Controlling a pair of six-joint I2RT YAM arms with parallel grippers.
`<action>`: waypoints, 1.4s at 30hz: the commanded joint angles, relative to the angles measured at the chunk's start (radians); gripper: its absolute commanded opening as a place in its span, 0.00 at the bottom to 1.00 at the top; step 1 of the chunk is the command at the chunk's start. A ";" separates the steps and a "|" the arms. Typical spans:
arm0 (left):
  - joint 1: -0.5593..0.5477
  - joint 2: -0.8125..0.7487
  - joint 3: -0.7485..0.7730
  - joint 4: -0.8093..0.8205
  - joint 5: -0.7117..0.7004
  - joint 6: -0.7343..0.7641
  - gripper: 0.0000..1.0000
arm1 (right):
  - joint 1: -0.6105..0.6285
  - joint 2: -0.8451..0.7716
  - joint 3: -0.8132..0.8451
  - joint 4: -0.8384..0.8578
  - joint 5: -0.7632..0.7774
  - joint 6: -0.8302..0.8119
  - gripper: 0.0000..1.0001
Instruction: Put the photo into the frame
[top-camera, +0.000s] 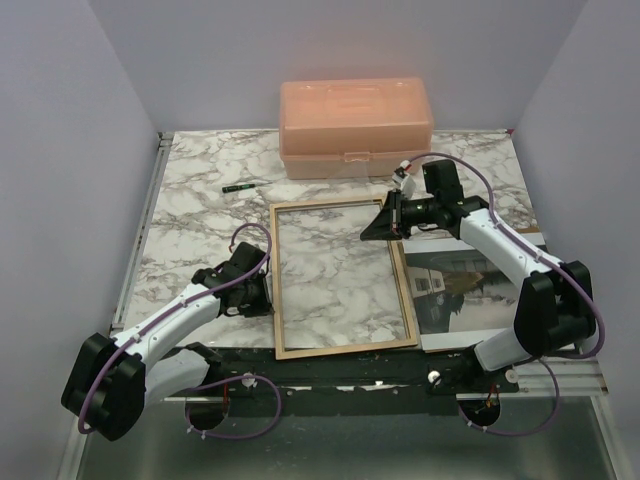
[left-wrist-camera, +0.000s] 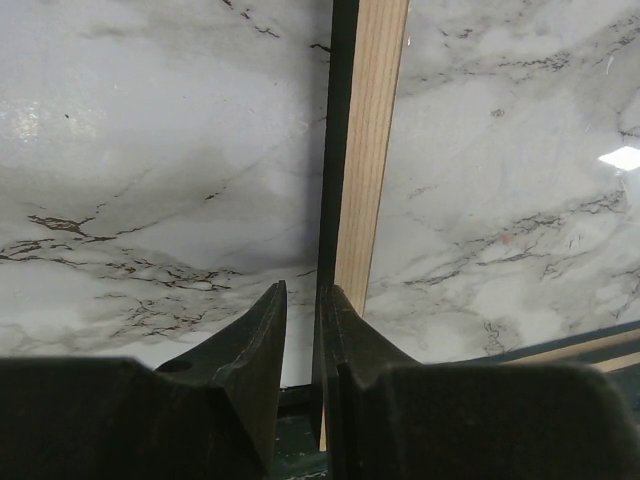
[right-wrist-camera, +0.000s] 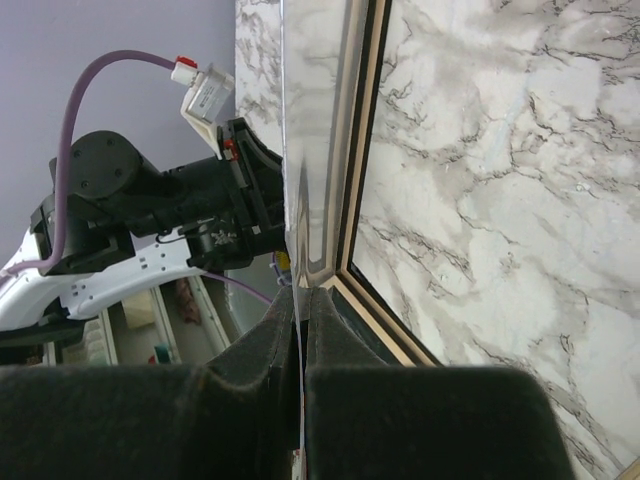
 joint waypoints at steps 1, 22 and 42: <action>-0.003 0.015 -0.005 -0.024 -0.046 0.013 0.21 | 0.007 0.019 0.056 -0.088 0.001 -0.068 0.00; -0.005 0.017 -0.006 -0.026 -0.045 0.011 0.20 | 0.008 0.028 0.082 -0.047 0.002 -0.027 0.00; -0.006 0.021 -0.005 -0.025 -0.045 0.012 0.19 | 0.007 -0.003 0.052 0.035 -0.025 0.052 0.00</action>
